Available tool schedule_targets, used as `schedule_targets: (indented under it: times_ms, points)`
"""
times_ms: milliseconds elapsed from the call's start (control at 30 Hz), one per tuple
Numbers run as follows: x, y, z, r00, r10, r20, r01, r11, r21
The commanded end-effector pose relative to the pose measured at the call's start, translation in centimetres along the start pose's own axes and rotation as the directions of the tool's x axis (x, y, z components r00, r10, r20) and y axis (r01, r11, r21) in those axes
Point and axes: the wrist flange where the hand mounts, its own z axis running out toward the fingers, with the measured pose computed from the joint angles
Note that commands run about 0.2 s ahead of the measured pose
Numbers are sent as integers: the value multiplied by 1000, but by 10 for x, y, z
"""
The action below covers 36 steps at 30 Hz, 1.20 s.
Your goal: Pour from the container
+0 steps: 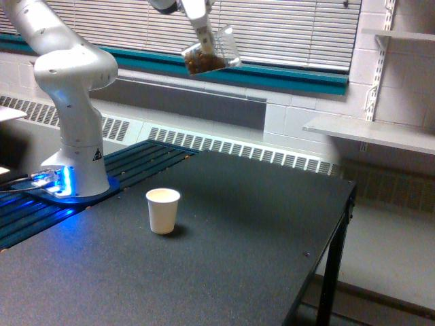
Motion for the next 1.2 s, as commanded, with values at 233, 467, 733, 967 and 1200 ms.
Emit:
schedule_targets:
  times_ms: [233, 467, 733, 967, 1200]
  points:
    - [-31, 9, 11, 999, 41, 26, -40, 998, -38]
    - [-45, 22, 11, 997, 67, 42, -63, 995, -79]
    - [-58, 33, 17, 993, 110, 47, -104, 988, -110]
    - [-68, 42, 24, 990, 125, 72, -116, 986, -121]
    - [-76, 49, 31, 986, 137, 100, -123, 984, -129]
